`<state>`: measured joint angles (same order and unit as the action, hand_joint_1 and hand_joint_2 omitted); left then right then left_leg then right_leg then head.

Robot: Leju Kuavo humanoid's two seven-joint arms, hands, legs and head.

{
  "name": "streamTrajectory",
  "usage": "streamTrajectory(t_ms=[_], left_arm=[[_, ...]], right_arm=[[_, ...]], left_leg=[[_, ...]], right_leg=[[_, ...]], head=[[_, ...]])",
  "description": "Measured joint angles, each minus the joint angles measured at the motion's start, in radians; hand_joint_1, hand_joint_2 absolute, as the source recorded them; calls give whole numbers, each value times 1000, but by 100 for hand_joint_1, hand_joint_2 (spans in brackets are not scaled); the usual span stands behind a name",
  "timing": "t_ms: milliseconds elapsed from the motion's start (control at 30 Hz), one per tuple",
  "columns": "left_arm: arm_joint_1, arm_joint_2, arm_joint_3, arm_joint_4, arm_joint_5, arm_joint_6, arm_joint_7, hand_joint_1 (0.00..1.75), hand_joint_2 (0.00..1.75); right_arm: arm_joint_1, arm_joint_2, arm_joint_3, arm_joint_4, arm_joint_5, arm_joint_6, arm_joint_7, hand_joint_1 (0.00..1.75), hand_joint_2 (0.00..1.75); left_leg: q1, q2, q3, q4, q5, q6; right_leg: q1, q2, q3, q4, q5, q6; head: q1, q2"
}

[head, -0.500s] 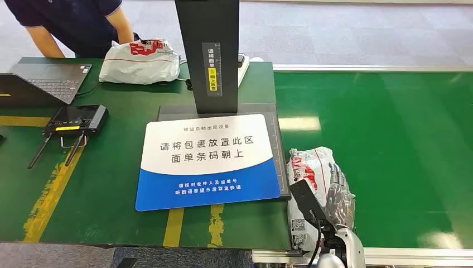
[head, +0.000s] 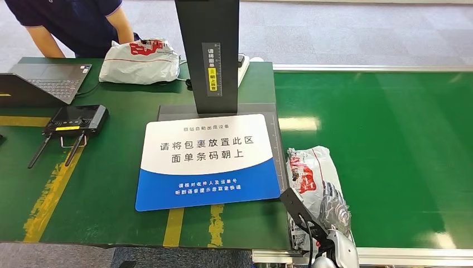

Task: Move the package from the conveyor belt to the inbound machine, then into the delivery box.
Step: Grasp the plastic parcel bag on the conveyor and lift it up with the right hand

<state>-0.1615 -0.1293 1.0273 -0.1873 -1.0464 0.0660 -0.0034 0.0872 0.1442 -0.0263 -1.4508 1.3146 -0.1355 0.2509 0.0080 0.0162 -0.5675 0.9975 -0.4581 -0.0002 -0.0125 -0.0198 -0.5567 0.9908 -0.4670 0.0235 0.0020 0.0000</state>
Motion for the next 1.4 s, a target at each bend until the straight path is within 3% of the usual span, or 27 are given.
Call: streamTrajectory(t_ms=[500, 633, 700, 1400], left_arm=[[5, 0, 0, 0, -1, 0, 6, 0, 175], [5, 0, 0, 0, -1, 0, 9, 0, 175], [5, 0, 0, 0, -1, 0, 10, 0, 175], [10, 0, 0, 0, 7, 0, 6, 0, 175]], right_arm=[[0, -16, 2, 40, 52, 87, 82, 5, 175], [-1, -21, 2, 49, 72, 107, 103, 161, 175], [0, -23, 2, 54, 77, 110, 107, 170, 175], [-7, -25, 4, 59, 83, 74, 95, 170, 175]], left_leg=[[0, 0, 0, 0, 0, 0], [0, 0, 0, 0, 0, 0], [0, 0, 1, 0, 0, 0], [0, 0, 1, 0, 0, 0]], right_leg=[[0, 0, 0, 0, 0, 0], [0, 0, 0, 0, 0, 0], [0, 0, 1, 0, 0, 0], [0, 0, 1, 0, 0, 0]], head=[[0, 0], [0, 0], [0, 0], [0, 0]])
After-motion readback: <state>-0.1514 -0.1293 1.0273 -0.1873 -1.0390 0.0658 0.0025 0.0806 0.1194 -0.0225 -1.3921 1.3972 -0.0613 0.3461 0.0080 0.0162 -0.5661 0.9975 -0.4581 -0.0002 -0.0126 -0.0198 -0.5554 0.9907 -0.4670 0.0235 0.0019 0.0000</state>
